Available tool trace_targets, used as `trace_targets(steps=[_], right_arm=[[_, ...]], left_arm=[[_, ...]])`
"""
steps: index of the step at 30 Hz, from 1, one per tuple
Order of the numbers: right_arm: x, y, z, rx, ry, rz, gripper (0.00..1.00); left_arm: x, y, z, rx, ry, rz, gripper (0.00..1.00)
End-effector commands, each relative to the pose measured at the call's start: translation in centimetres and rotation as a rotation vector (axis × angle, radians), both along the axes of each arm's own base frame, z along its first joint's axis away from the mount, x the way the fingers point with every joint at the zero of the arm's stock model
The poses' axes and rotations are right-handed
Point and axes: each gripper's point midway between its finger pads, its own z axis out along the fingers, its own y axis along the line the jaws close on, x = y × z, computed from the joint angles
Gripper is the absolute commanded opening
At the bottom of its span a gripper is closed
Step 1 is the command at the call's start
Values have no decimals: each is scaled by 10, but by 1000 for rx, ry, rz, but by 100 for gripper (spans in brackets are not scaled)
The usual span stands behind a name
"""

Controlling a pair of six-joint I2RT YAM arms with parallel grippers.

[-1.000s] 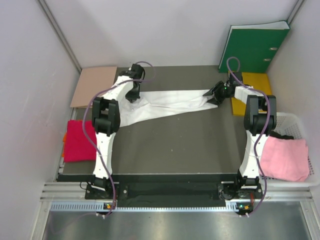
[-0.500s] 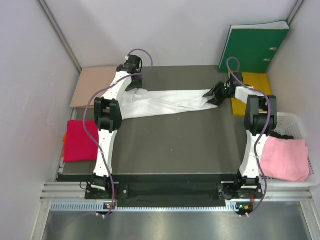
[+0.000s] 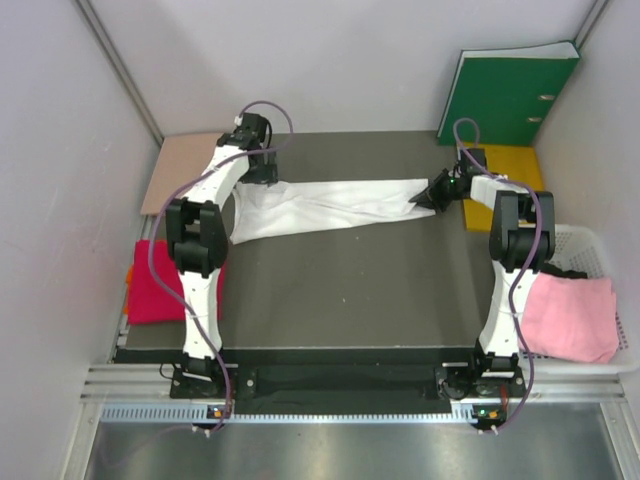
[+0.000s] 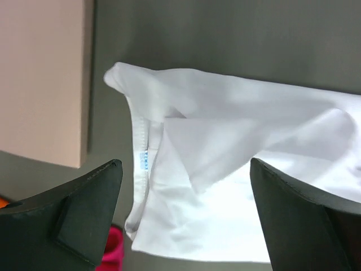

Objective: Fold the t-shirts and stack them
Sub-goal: Fold the other side of the tshirt into a rectangle

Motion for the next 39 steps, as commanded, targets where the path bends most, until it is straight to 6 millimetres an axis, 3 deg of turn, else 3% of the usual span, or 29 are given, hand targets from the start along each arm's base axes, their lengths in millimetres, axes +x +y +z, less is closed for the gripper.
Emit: trace_targets(steps=[1, 5, 11, 17, 22, 31, 39], right_arm=[[19, 1, 56, 53, -153, -12, 2], [28, 2, 65, 149, -203, -75, 0], [60, -5, 104, 171, -368, -126, 0], [90, -16, 107, 149, -406, -187, 2], [103, -25, 107, 139, -408, -231, 3], [68, -36, 94, 113, -288, -251, 0], [27, -28, 117, 113, -245, -186, 0]], left_arm=[[-1, 1, 62, -16, -139, 9, 99], [-10, 3, 57, -6, -104, 13, 99], [-22, 1, 51, -14, -61, 9, 99], [-40, -6, 41, -28, -12, -19, 99], [-56, -15, 29, -32, 38, -51, 99], [-68, -21, 12, -21, 90, -65, 99], [-67, -26, 0, -13, 113, -76, 99]])
